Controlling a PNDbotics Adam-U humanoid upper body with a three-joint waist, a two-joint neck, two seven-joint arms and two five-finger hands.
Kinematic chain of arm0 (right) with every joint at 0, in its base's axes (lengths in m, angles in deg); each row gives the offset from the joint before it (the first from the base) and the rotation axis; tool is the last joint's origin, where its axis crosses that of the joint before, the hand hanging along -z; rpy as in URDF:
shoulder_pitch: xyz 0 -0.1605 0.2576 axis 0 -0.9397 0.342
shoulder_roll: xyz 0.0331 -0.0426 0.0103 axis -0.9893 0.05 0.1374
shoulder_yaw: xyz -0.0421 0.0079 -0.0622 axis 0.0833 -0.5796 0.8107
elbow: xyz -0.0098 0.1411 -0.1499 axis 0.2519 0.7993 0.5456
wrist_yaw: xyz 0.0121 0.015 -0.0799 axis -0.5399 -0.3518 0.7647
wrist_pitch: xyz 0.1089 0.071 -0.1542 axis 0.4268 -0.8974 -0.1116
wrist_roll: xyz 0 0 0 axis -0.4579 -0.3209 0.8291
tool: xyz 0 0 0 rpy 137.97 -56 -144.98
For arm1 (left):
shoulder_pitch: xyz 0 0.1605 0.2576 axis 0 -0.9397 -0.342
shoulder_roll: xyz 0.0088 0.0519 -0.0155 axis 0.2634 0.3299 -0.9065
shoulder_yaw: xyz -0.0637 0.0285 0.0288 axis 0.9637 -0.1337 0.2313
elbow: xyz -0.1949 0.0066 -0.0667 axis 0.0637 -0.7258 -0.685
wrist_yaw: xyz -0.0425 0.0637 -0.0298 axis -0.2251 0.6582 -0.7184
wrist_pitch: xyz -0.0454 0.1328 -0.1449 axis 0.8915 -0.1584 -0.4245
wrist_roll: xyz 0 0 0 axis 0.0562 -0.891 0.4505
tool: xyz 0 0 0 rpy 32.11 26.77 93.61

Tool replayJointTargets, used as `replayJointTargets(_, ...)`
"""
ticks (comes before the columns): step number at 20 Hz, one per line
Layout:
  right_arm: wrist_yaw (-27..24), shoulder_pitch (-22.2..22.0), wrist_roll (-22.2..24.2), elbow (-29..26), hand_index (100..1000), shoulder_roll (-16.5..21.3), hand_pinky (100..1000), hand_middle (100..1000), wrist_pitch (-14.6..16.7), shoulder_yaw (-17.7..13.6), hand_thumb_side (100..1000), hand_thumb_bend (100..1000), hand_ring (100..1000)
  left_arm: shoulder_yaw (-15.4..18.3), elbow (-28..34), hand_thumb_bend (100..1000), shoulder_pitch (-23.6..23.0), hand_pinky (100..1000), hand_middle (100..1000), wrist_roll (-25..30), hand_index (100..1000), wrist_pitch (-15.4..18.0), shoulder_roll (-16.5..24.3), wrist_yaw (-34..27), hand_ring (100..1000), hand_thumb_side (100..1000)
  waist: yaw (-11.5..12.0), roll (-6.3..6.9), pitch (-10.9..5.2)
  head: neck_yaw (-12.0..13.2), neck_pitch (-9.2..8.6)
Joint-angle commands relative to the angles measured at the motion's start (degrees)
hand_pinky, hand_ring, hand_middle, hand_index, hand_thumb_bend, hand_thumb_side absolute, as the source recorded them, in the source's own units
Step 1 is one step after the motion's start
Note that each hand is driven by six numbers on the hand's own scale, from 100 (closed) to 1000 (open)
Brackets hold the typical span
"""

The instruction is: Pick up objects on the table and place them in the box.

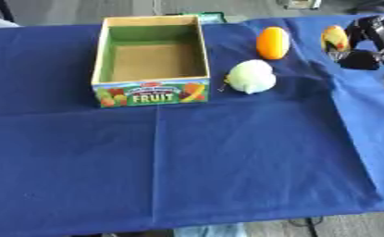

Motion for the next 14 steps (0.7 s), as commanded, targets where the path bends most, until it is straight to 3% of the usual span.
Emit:
replayJointTargets(1, -1.56, 2.02, 0.5, -2.54, 381, 1.6, 646, 269, -0.23, -0.16, 190, 100, 444, 0.12, 0.68, 100, 0.34, 728, 595, -0.08, 669, -0.08, 1.25, -0.11, 480, 652, -0.01, -0.18, -0.82, -0.06, 0.28)
replayJointTargets(8, -7.78, 4.89, 3.89, -5.31, 382, 0.73, 645, 269, -2.16, 1.85, 204, 100, 444, 0.13, 0.71, 100, 0.27, 727, 594, -0.09, 668, -0.07, 1.28, -0.18, 480, 652, -0.02, -0.16, -0.98, -0.1, 0.28)
replayJointTargets(14, -8.61, 10.6, 6.15, -6.28, 383, -1.69, 644, 270, -2.19, 4.62, 190, 100, 445, -0.06, 0.62, 100, 0.24, 727, 594, 0.09, 668, -0.1, 1.18, -0.28, 480, 652, 0.06, -0.03, -1.14, -0.39, 0.28)
